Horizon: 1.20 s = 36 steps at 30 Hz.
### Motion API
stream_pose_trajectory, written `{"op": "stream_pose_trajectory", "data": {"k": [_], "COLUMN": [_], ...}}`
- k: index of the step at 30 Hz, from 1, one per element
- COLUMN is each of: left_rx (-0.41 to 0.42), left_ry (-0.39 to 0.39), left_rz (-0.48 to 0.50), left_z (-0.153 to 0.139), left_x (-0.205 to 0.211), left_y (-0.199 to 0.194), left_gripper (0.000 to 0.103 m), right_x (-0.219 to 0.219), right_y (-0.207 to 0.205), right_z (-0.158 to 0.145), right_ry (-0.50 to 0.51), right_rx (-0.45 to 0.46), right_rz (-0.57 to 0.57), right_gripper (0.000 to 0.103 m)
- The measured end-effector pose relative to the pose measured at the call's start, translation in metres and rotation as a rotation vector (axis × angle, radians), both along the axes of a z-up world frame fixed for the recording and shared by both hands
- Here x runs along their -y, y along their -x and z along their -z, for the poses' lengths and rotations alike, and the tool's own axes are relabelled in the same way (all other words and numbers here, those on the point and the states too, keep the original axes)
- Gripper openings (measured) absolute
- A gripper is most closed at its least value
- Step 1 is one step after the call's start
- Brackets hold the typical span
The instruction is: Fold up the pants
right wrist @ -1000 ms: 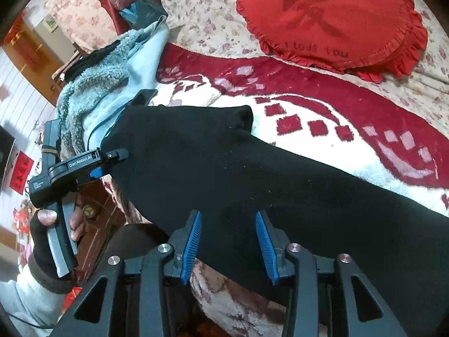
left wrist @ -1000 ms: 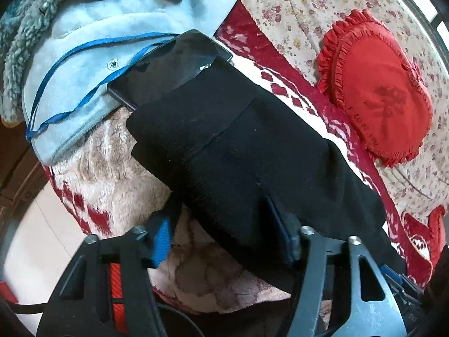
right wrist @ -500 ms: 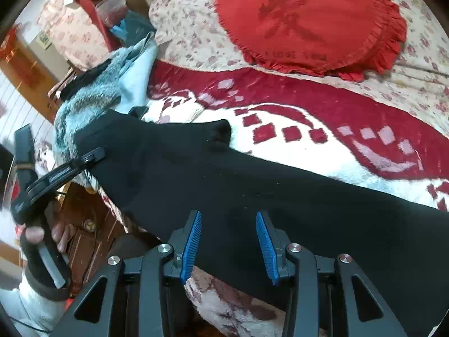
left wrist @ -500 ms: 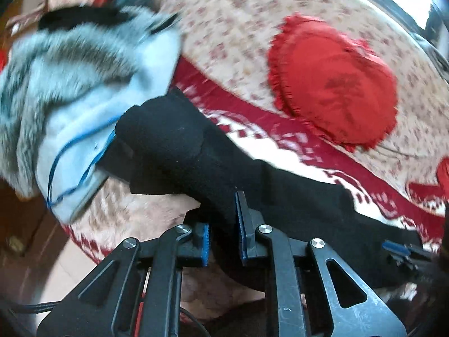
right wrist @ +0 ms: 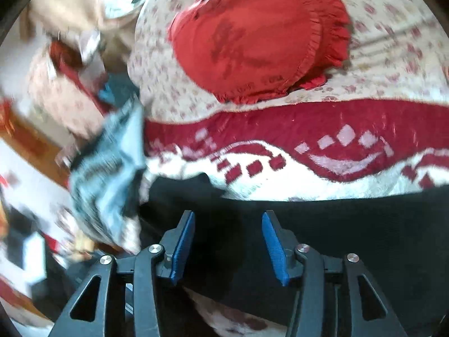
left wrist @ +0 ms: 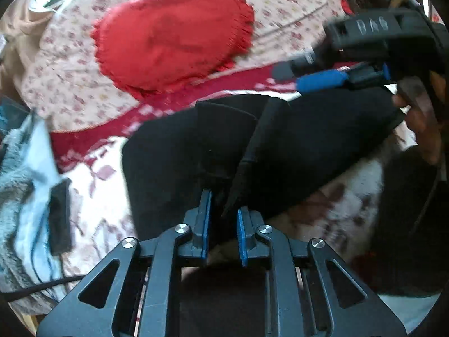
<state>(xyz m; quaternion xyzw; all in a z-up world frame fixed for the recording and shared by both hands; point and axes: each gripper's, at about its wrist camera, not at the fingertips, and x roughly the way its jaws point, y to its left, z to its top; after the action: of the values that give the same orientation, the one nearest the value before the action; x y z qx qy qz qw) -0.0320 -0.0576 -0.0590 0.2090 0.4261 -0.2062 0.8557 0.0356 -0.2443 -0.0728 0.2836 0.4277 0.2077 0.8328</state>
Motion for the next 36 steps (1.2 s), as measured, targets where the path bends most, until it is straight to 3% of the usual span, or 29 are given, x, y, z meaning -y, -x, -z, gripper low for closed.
{"op": "stream_pose_trajectory", "data": {"k": [3,5,7,12,20,21,23,25,27,29,31,34,36], "left_rx": [-0.043,-0.106,-0.119,-0.083,-0.144,-0.154,-0.169,-0.163,-0.143,-0.151,-0.180,-0.184,-0.190], "left_ry": [0.076,0.203,0.260,0.290,0.252,0.245,0.241,0.252,0.255,0.248,0.227,0.216,0.227], "left_rz": [-0.012,-0.018,-0.031,-0.090,-0.247,-0.262,-0.277,-0.277,-0.272,-0.266,-0.268,-0.277,-0.279], "left_z": [-0.011,-0.026,-0.035,-0.048,-0.012,-0.007,-0.002,-0.006,-0.011,-0.008,0.003,0.010,0.006], "left_x": [-0.011,-0.027,-0.035,-0.059,-0.077,-0.078,-0.078,-0.077,-0.075,-0.072,-0.070,-0.069,-0.071], "left_y": [-0.001,-0.006,-0.005,-0.006,-0.030,-0.032,-0.036,-0.038,-0.039,-0.043,-0.050,-0.051,-0.050], "left_gripper": [0.021,0.034,0.053,0.053,0.053,0.053,0.053,0.053,0.053,0.053,0.053,0.054,0.054], "right_x": [-0.001,-0.008,-0.014,-0.021,-0.042,-0.043,-0.052,-0.060,-0.068,-0.071,-0.076,-0.067,-0.057], "right_y": [0.001,-0.001,-0.003,-0.007,-0.020,-0.021,-0.027,-0.030,-0.029,-0.027,-0.026,-0.028,-0.024], "right_z": [-0.002,-0.001,0.004,0.017,0.043,0.042,0.035,0.026,0.010,-0.003,0.001,0.026,0.028], "right_ry": [-0.061,-0.056,-0.052,-0.084,-0.045,-0.051,-0.033,0.039,0.128,0.237,0.424,0.380,0.320], "right_rx": [0.017,0.010,-0.014,-0.050,-0.131,-0.125,-0.104,-0.059,0.008,0.057,0.049,-0.044,-0.041], "right_rz": [-0.007,-0.028,-0.042,-0.056,-0.056,-0.038,-0.066,-0.081,-0.095,-0.095,-0.091,-0.102,-0.080], "right_gripper": [0.056,0.059,0.059,0.059,0.060,0.058,0.037,0.023,0.016,0.012,0.011,0.011,0.011]}}
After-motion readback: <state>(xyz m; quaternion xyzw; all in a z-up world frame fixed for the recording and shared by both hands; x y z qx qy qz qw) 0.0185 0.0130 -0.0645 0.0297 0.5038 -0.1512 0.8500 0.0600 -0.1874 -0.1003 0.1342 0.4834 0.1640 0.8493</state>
